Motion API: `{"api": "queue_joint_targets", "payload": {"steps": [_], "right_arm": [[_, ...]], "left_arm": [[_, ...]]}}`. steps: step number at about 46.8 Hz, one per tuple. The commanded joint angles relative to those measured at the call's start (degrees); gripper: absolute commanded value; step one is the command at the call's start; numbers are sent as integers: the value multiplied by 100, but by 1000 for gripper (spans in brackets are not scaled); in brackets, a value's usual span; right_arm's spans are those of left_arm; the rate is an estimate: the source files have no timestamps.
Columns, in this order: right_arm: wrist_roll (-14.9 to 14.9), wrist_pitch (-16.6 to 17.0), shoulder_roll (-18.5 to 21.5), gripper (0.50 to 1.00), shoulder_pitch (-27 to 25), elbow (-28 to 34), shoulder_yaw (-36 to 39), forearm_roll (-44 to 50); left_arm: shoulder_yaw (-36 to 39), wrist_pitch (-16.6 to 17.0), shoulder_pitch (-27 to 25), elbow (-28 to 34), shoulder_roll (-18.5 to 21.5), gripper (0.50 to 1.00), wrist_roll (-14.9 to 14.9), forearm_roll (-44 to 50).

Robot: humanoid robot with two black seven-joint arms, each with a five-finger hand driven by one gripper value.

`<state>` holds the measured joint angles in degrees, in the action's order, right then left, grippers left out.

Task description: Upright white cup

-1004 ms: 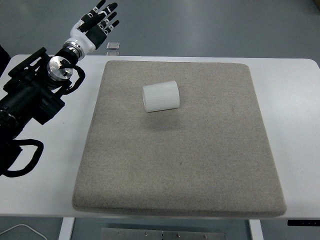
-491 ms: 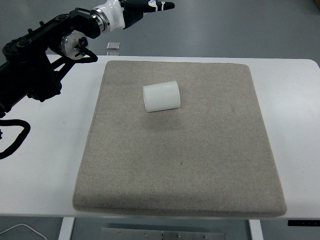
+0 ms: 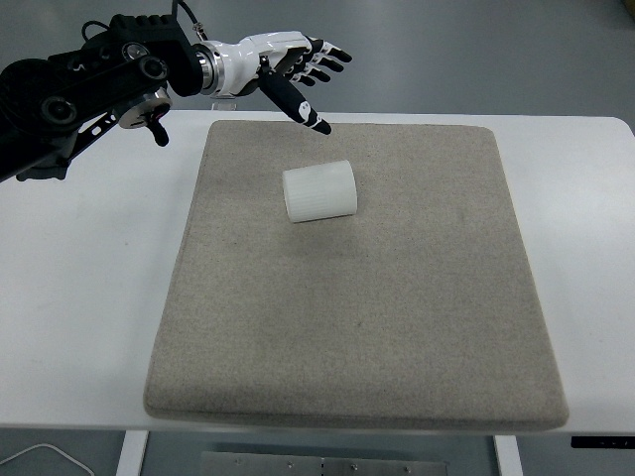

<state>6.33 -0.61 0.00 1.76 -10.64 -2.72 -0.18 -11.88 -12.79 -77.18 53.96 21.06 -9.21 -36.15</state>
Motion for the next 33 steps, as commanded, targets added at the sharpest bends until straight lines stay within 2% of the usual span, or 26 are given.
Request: {"api": "queue_joint_targets", "payload": {"steps": [1,11,19,33], "right_arm": [[-1,0,0,930,-1,1,0,0],[-1,0,0,930,-1,0,0,0],[-1,0,0,930,-1,1,0,0],[-1,0,0,930,-1,1,0,0]], "left_arm": [[11,-22,-8,141,-15,986,-370,-50],[19,-197,10,431,-41,984,-801,-657],[213,-206,-16,545,-76,986,-907,-1008],[292,-189,71,545,-208,986,-951,-1026]]}}
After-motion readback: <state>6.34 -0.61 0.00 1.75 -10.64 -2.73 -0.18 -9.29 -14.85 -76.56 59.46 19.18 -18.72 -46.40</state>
